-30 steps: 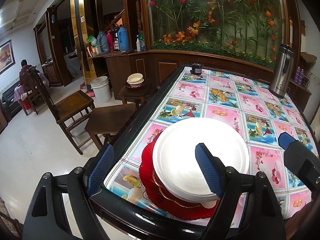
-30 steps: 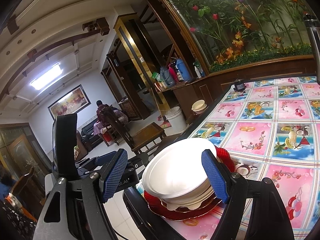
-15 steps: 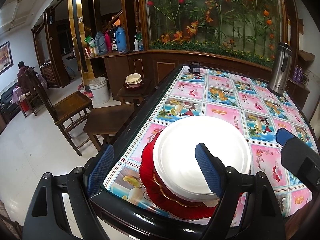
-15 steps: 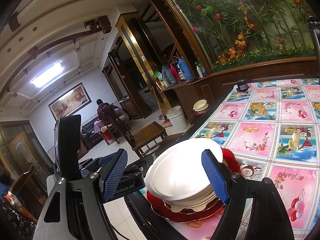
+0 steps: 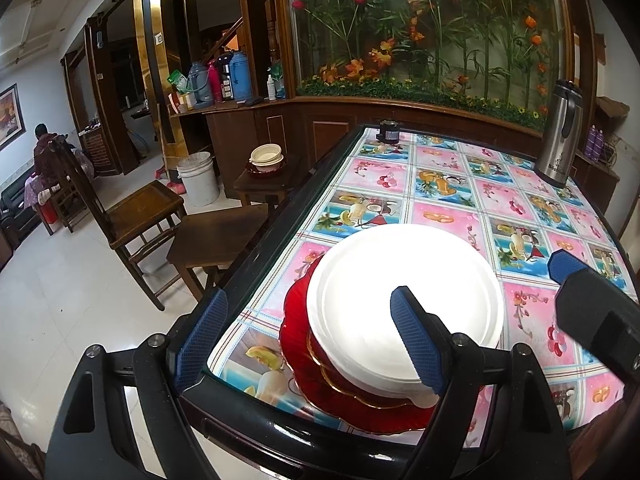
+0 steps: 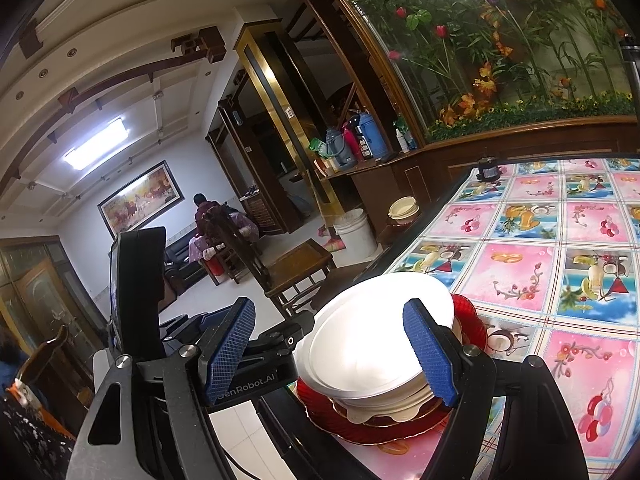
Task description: Organize plates and bowls
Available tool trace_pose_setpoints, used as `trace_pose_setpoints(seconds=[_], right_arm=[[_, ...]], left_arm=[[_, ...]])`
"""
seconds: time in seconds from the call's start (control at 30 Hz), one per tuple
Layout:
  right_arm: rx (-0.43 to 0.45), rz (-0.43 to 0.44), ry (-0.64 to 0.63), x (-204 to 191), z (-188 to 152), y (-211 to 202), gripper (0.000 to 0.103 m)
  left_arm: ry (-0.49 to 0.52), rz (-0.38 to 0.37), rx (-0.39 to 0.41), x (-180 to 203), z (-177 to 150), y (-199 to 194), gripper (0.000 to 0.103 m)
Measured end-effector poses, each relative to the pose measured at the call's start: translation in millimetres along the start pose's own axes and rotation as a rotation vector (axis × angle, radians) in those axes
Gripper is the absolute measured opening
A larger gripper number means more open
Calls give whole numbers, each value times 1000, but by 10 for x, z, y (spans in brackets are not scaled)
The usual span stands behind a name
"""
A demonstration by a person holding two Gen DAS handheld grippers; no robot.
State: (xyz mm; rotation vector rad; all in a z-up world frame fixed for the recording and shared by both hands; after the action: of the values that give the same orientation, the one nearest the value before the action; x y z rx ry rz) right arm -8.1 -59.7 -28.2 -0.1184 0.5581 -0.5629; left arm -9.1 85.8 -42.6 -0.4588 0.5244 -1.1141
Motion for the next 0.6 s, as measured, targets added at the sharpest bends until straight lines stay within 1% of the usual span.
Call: trace_pose_setpoints(seconds=[0.27,0.6], right_arm=[[2,-2,5,-3,-24,-14,79],[12,0,-8,-37,-28,-97,79]], left_arm=[[6,21,-8,-64,-82,-15,85],[28,12,-22,-55,-188,-97,85]])
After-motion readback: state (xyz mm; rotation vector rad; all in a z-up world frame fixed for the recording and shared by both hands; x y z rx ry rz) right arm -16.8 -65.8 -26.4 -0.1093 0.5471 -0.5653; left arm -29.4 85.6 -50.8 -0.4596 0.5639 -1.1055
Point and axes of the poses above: each gripper's, at about its wrist camera, not at the fingertips, and y roughly the way its jaws point, x to its right, z to its top, the point moved 6 cm from there along y, roughly the way its jaws point, and after that the axes turned 9 degrees about z, right-handed, at the moved point
